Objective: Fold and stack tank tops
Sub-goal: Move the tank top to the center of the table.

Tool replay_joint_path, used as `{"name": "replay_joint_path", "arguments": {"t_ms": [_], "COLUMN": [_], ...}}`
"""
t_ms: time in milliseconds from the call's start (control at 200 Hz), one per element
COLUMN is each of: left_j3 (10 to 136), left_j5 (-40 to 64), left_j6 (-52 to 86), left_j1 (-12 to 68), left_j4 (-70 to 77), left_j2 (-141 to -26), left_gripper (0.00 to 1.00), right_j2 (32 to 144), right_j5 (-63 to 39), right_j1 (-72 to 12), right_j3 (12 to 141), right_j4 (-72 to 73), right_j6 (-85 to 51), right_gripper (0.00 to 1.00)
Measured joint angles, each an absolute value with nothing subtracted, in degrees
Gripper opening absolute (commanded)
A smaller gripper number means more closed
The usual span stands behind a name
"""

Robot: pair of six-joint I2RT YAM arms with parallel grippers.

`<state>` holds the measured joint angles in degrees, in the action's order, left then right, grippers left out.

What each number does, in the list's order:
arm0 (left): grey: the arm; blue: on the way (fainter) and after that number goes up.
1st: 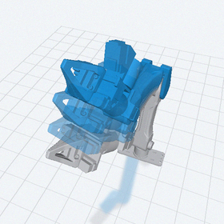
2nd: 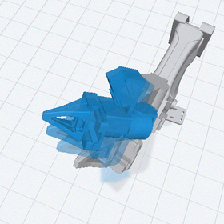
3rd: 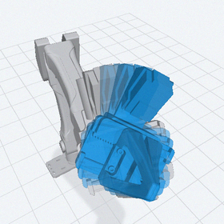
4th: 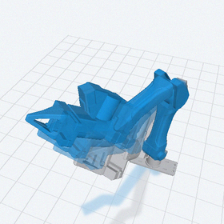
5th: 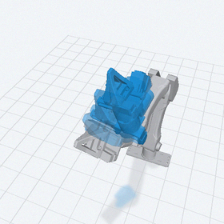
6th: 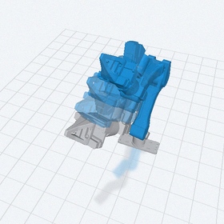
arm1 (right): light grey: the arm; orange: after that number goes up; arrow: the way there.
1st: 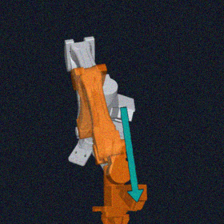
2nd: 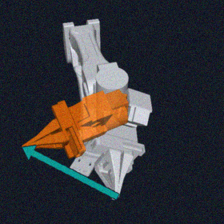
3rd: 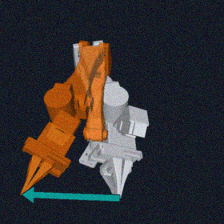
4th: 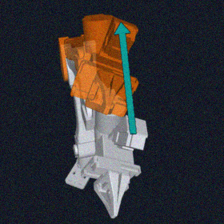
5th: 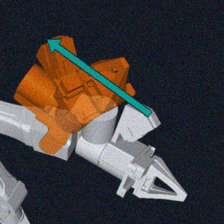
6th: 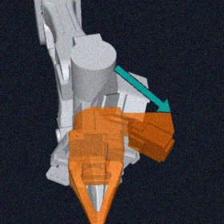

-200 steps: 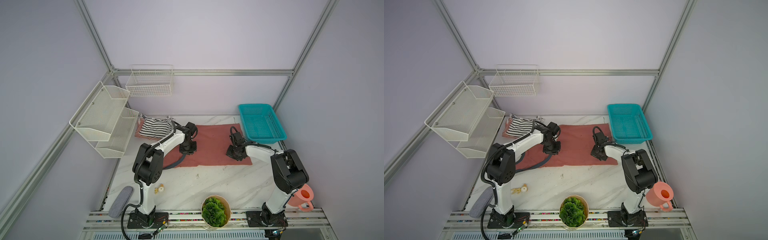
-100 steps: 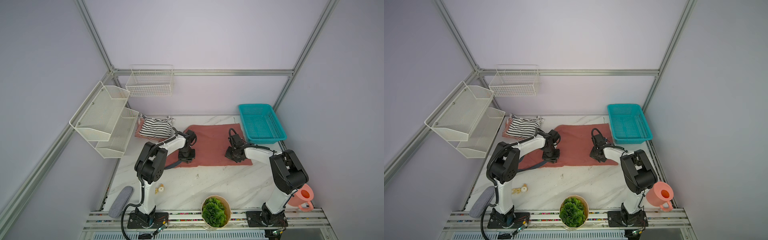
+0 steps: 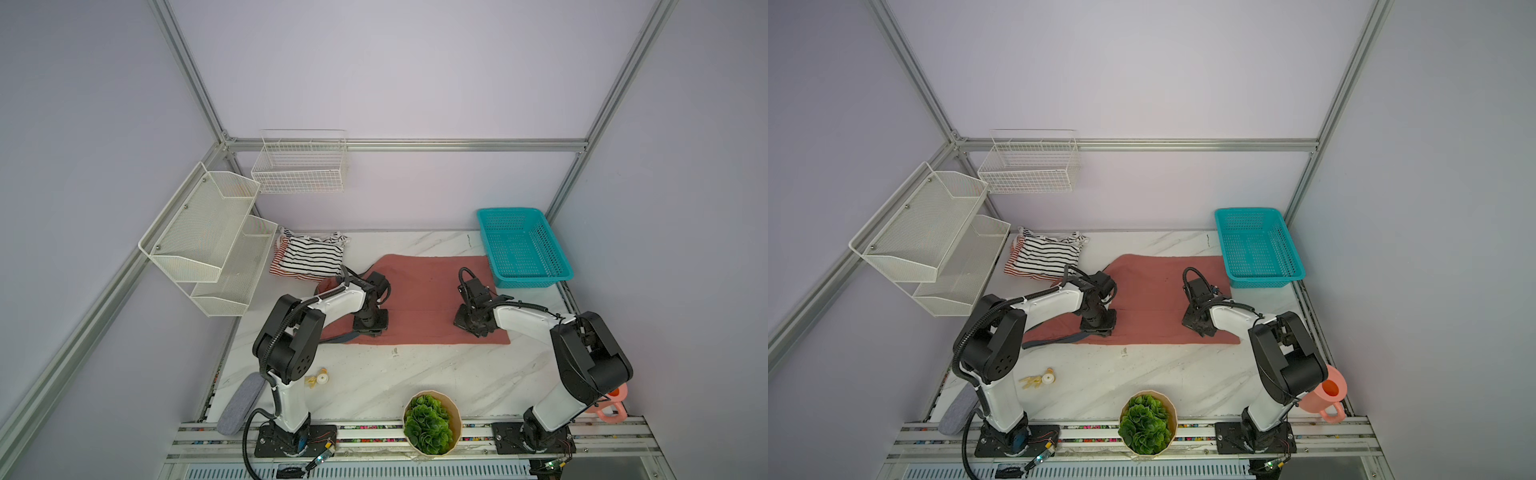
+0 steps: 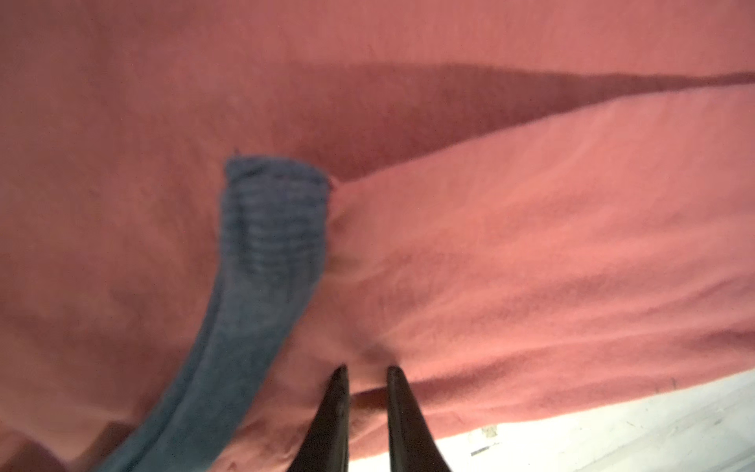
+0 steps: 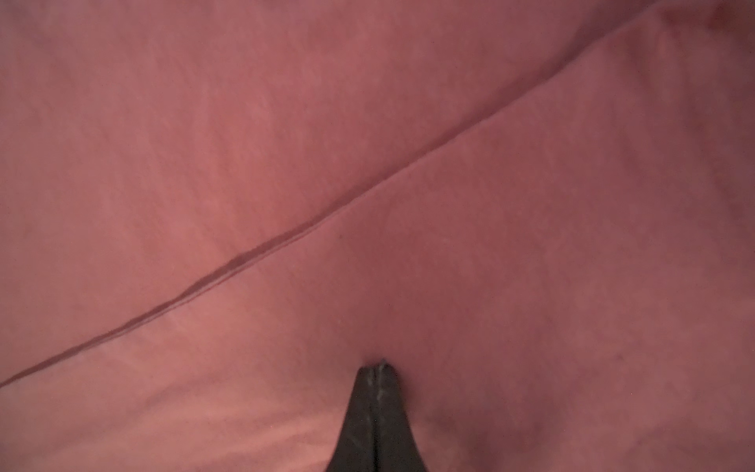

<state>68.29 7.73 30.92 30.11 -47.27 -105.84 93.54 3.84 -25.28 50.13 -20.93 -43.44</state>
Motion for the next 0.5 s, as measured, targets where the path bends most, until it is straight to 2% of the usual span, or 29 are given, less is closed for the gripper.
{"name": "replay_joint_path", "arguments": {"t_ms": [390,500], "left_j3": [59.88,59.44], "left_j5": [9.26,9.19], "left_j6": [35.11,36.49], "left_j1": [33.30,33.54], "left_j4": [-44.45,-44.49], "left_j2": [-99.44,-98.83], "left_gripper": [0.21,0.26], "right_j2": [90.26,89.54], "right_j5": [4.36,4.64], "right_j1": [-28.12,-29.19], "right_j3": [46.96,46.28], "right_j4": [-23.66,-23.97], "right_j6": [-46.02,-47.11], "right_gripper": [0.00,0.03]}}
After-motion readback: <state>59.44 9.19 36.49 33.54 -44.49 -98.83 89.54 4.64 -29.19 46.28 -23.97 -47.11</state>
